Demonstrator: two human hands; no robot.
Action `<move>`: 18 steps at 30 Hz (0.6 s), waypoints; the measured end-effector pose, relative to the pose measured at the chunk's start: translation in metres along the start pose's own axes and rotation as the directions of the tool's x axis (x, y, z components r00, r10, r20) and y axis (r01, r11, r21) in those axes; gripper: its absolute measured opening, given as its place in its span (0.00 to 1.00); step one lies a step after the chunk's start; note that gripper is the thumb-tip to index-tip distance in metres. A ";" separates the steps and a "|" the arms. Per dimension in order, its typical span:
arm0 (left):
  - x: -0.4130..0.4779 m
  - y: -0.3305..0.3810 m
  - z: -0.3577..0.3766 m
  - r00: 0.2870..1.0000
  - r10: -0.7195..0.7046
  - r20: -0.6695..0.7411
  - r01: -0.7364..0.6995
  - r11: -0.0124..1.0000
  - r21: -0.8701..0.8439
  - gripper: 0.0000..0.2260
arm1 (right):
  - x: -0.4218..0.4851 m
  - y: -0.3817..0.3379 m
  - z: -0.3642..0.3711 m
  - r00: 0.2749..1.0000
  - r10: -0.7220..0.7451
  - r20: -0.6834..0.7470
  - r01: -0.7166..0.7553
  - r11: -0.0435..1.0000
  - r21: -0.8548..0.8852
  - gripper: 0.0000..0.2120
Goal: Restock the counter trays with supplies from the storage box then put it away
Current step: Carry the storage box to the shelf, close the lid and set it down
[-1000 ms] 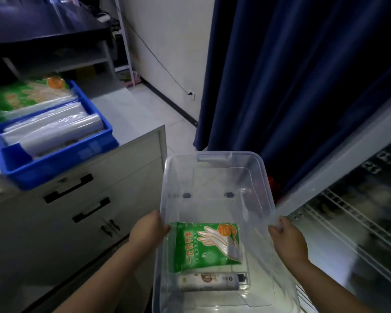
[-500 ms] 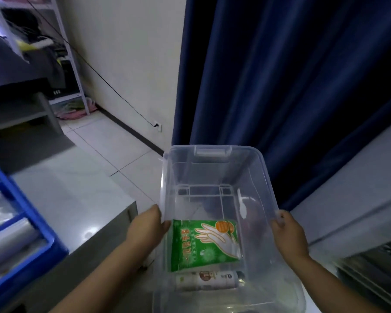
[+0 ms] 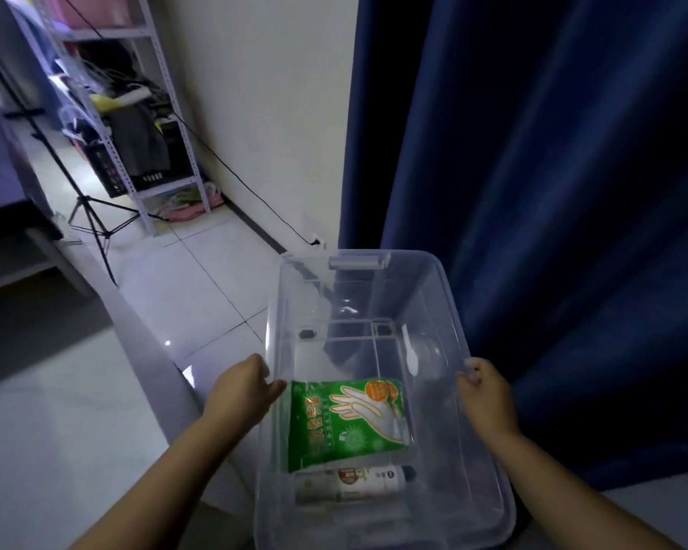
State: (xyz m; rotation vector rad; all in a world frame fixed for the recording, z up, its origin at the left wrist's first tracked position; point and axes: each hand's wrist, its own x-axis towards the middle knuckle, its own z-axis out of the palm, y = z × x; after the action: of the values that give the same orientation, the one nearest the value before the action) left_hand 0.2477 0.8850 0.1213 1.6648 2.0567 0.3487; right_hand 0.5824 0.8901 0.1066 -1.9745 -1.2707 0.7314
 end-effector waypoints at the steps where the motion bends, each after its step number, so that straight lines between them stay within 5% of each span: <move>1: 0.009 0.004 0.000 0.999 -0.033 -0.020 0.033 0.999 -0.008 0.11 | 0.018 -0.005 0.005 1.000 0.000 0.022 0.000 1.000 0.017 0.05; 18: 0.164 -0.034 -0.029 0.840 -0.505 -0.198 0.460 0.856 -0.234 0.08 | 0.232 -0.139 0.164 0.907 -0.163 0.388 0.148 0.987 0.071 0.07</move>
State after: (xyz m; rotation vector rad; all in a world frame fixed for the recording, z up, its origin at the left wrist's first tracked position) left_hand 0.1789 1.0384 0.0978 0.9788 2.4612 0.5714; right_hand 0.4685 1.1847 0.0900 -1.7201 -1.6120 1.1022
